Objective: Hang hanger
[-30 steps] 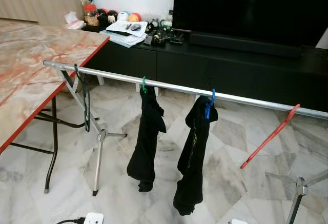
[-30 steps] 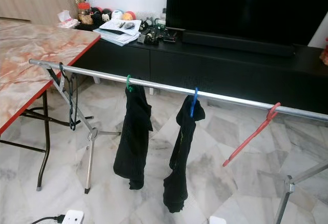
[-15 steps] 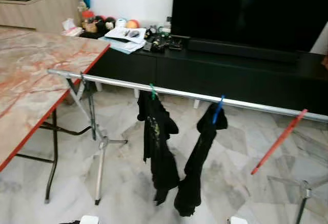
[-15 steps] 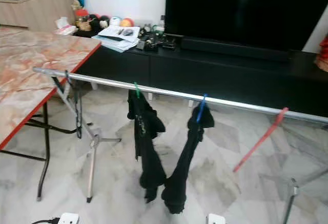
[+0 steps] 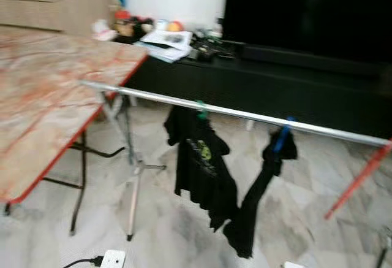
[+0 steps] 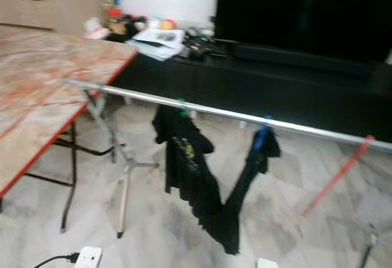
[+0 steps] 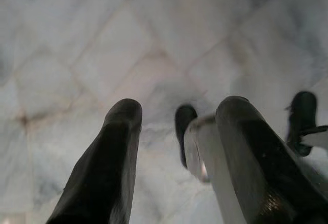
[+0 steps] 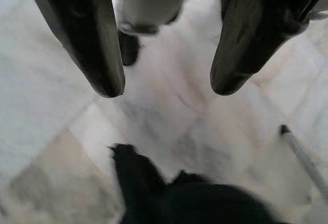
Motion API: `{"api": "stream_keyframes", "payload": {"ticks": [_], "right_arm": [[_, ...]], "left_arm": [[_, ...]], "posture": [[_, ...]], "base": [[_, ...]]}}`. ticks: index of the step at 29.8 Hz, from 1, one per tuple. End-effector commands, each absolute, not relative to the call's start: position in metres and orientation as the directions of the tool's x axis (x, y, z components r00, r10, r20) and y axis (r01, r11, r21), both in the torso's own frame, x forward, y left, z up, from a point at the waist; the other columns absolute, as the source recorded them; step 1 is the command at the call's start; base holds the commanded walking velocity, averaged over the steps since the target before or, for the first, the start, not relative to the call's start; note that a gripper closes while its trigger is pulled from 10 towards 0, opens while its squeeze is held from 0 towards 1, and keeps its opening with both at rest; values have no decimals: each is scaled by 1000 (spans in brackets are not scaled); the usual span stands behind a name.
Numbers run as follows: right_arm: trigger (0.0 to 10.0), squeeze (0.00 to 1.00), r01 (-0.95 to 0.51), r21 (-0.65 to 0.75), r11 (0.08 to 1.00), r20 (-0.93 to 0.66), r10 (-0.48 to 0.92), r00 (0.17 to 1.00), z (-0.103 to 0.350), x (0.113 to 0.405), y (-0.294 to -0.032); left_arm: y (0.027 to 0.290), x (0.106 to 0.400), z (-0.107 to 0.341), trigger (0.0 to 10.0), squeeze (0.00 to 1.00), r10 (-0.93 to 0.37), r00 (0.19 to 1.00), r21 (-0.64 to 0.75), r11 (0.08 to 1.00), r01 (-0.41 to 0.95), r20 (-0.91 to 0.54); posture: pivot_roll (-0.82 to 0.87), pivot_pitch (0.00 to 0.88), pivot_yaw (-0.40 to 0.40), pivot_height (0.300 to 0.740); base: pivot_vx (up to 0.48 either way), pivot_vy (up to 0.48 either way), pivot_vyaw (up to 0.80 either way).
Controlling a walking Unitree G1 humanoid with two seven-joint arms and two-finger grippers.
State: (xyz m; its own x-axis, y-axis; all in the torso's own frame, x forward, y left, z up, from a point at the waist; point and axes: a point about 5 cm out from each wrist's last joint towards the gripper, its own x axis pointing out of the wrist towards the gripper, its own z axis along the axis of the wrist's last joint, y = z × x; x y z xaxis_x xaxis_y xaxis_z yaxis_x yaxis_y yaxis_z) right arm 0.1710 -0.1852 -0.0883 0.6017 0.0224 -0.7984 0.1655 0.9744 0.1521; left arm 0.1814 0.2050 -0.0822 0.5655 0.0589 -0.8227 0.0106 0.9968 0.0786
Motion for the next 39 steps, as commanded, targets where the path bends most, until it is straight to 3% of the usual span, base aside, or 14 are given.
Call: {"api": "stream_keyframes", "payload": {"ticks": [1, 5, 18, 28, 39], "right_arm": [[10000, 0, 162, 161, 974, -804, 34, 594, -90, 168, -180], [10000, 0, 165, 158, 974, -802, 29, 596, -90, 168, -180], [10000, 0, 183, 151, 971, -783, 4, 623, -87, 174, -184], [10000, 0, 186, 148, 971, -778, -2, 628, -86, 175, -184], [10000, 0, 185, 149, 971, -739, -15, 673, -79, 187, -185]], "left_arm": [[209, 178, -83, 10000, 0, 73, 549, 93, 996, 8, -833], [206, 177, -84, 10000, 0, 71, 547, 93, 996, 12, -834], [212, 178, -83, 10000, 0, 66, 550, 113, 992, 53, -833], [208, 184, -81, 10000, 0, 65, 562, 117, 991, 57, -824], [207, 187, -80, 10000, 0, 68, 568, 113, 993, 45, -820]], "posture": [[36, 31, 10, 740], [34, 22, 13, 740], [36, 8, 11, 740], [35, 17, 8, 740], [36, 29, 6, 740]], "base": [[0, 469, 0], [0, 456, 0], [0, 0, 0], [0, -453, 0], [0, 0, 0]]}}
